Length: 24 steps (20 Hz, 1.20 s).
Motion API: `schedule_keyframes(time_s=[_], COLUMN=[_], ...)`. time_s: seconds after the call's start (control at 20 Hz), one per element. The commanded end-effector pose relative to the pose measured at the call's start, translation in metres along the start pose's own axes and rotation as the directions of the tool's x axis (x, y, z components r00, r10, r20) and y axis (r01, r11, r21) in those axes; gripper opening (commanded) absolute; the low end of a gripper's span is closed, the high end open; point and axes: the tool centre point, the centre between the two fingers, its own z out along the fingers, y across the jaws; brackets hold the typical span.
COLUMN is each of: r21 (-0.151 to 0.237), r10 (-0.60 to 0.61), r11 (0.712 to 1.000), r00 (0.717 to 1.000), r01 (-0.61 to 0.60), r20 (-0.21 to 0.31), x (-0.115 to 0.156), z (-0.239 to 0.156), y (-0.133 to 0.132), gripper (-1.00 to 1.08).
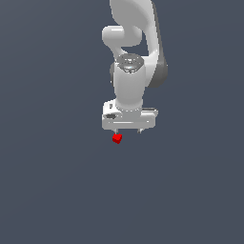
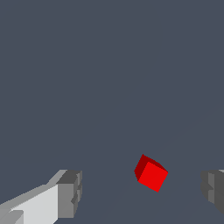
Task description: Pick up the red cube and move it to a goal position.
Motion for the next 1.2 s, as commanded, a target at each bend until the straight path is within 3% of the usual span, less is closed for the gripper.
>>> schedule_keyframes(time_s=[0.0, 0.35, 0.65, 1.15], r21=[0.000, -0.004, -0.013, -0.036], r10=[0.000, 0.045, 0.157, 0.396], r11=[1.000, 0.999, 0.988, 0.918], r00=[1.000, 0.999, 0.988, 0.918], r01=[0.000, -0.045, -0.157, -0.395], r20=[0.000, 0.003, 0.011, 0.024], x=[0.000, -0.005, -0.020, -0.058], z=[0.000, 0.014, 0.049, 0.127], y=[0.000, 0.006, 0.021, 0.049], gripper=[1.00, 1.00, 1.00, 1.00])
